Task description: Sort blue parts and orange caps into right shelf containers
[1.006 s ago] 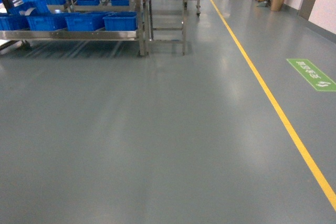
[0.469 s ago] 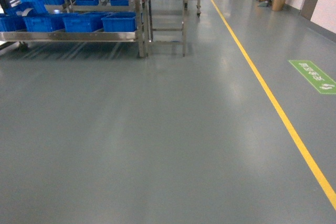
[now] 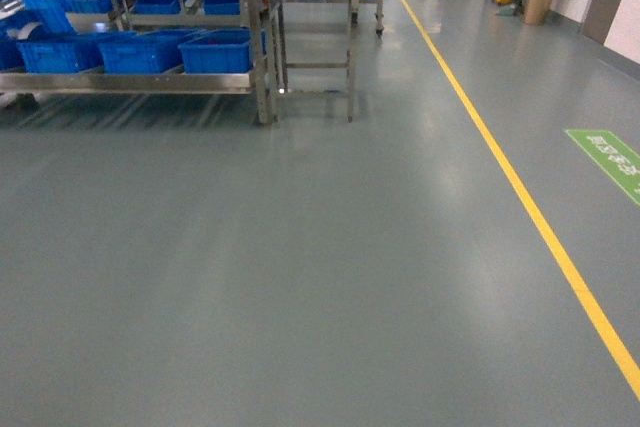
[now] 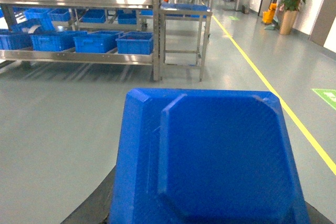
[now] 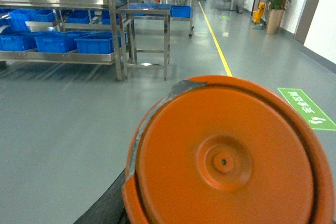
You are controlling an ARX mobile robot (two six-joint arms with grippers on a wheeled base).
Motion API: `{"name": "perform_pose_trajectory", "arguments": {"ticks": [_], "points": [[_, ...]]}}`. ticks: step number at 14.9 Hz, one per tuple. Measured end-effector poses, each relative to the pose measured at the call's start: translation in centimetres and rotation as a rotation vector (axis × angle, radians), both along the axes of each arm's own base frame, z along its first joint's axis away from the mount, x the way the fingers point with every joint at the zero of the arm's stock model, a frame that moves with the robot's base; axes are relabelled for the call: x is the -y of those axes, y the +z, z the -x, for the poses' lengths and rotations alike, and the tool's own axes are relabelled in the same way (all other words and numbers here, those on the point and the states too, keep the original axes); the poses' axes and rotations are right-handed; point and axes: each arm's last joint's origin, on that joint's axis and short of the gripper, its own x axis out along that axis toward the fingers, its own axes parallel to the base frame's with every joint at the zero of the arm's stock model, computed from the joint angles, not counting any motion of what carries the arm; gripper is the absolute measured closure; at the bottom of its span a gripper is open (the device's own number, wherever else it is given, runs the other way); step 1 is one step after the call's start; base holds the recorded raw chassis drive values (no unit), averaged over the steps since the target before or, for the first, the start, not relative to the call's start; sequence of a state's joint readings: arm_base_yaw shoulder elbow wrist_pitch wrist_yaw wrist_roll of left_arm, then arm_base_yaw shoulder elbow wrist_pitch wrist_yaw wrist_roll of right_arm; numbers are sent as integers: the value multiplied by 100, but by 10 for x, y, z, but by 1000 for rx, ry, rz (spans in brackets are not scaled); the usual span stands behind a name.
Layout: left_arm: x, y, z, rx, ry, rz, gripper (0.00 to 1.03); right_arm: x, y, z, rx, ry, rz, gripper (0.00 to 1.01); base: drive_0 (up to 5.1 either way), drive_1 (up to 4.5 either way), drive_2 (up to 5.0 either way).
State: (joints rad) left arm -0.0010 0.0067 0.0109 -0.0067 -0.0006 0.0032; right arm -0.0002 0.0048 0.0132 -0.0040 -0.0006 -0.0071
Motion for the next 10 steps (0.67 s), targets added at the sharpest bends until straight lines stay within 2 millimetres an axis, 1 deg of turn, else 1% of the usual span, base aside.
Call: {"name": "perform_pose_trajectory", "arguments": {"ticks": [10], "points": [[0, 0, 0, 1, 0, 0, 60, 0, 0, 0, 2, 0, 0, 57, 1, 410, -408]]}}
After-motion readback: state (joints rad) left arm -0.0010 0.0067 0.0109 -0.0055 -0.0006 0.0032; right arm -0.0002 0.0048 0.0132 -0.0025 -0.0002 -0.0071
